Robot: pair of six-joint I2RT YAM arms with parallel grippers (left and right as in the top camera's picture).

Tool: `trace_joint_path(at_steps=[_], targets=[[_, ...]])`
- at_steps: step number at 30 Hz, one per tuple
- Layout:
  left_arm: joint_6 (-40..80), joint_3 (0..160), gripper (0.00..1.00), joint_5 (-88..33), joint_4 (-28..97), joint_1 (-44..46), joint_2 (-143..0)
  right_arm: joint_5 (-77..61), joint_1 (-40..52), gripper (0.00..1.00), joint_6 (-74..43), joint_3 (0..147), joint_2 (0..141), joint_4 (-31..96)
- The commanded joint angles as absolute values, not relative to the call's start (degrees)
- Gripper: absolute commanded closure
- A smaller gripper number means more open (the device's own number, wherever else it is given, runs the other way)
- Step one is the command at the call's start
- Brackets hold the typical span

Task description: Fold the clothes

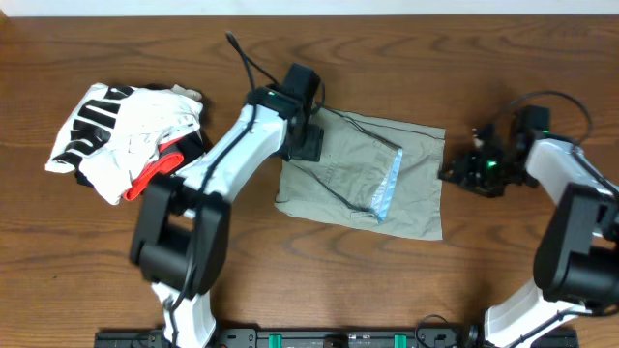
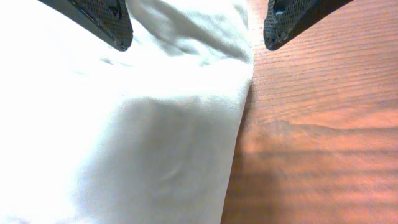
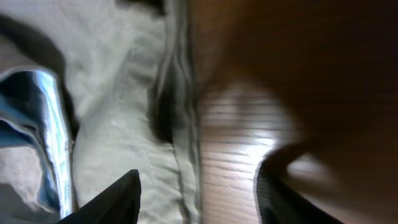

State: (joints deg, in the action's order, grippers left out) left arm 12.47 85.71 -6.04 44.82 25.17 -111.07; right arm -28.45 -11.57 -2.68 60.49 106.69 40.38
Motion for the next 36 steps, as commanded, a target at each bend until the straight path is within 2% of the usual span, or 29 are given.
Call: trace_joint_path(at_steps=[1, 4, 10, 14, 16, 30, 36], targets=[[12.93, 87.31, 0.3, -7.07, 44.97, 24.82, -108.12, -29.28, -8.47, 0.43, -1.67, 59.35, 110.67, 39.16], [12.73, 87.29, 0.3, -7.03, 45.69, 24.82, -107.94, -31.18, -6.42, 0.47, -1.63, 59.35, 113.73, 38.02], [12.69, 87.24, 0.3, -6.83, 46.44, 24.82, -107.94, -32.62, -5.85, 0.66, -1.61, 59.37, 113.93, 37.26], [12.53, 87.24, 0.3, -6.85, 46.44, 24.82, -107.94, -32.36, -6.0, 0.83, -1.61, 59.37, 112.81, 37.36], [12.51, 87.24, 0.3, -6.83, 46.44, 24.82, -107.94, -31.57, -6.2, 0.97, -1.63, 59.48, 111.42, 37.52], [10.76, 87.24, 0.3, -6.83, 47.72, 24.82, -107.94, -23.75, -11.88, 0.99, -4.1, 63.55, 89.45, 42.22], [10.79, 87.24, 0.3, -6.85, 47.7, 24.82, -107.94, -24.67, -8.67, 0.99, -7.44, 70.24, 86.59, 46.72]])
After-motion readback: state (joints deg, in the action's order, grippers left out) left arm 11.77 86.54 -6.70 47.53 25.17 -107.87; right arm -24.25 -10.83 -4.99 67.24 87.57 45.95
